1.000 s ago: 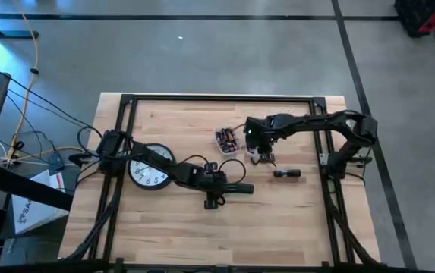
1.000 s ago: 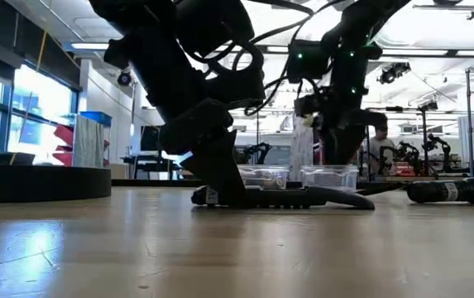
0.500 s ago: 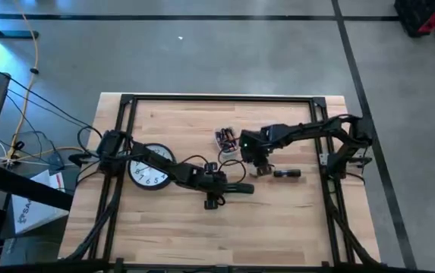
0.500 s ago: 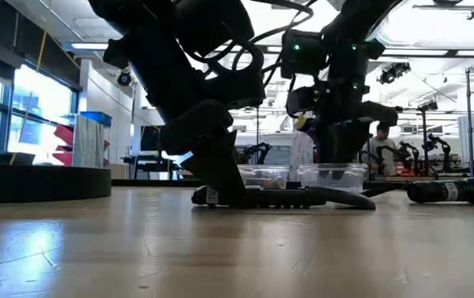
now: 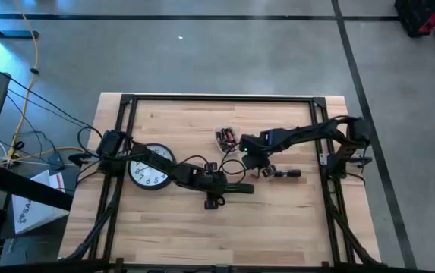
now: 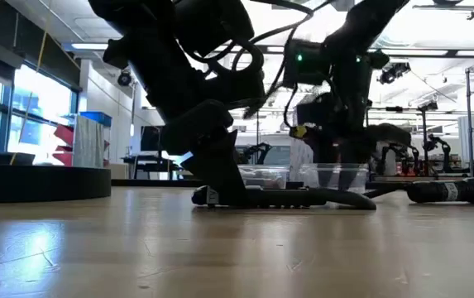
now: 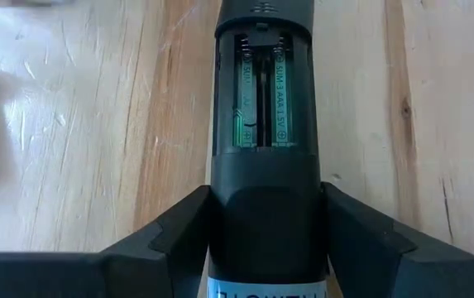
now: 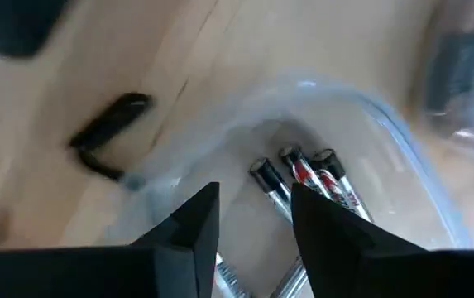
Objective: Insert battery
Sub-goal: Insert the silver battery into the black remote
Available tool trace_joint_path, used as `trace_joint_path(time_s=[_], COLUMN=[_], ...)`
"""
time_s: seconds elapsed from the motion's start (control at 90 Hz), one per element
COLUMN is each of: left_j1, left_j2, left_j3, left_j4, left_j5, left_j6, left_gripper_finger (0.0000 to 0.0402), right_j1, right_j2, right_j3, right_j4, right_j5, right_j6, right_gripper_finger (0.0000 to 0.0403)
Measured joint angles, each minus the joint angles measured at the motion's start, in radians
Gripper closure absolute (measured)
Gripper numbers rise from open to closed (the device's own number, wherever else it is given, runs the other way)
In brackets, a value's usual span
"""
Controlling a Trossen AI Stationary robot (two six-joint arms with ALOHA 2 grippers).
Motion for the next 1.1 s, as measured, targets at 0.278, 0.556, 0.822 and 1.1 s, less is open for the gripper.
trace_joint_path(time_s=[0.278, 0.556, 0.822, 1.1], left_j1=[0.000, 0.000, -0.006, -0.015], left_j2=[0.000, 0.000, 0.000, 0.000], left_j3=[0.000, 0.000, 0.000, 0.000], left_j4=[-0.004, -0.007, -0.007, -0.007], left_j5=[-0.005, -0.006, -0.011, -0.013], left_j6=[0.000, -0.007, -0.017, -0.018], left_gripper_finger=[0.0215, 0.0215, 0.0215, 0.0215], right_j1=[-0.032, -0.059, -0.057, -0.057], right_j2=[0.046, 0.049, 0.050, 0.028], right_j3=[0.005, 0.003, 0.011, 0.147], right_j4=[0.016, 0.001, -0.013, -0.149], right_j5=[-0.038, -0.053, -0.050, 0.016], right_j6=[-0.039, 0.019, 0.090, 0.146], right_gripper_finger=[0.0331, 0.0370, 0.0382, 0.0394])
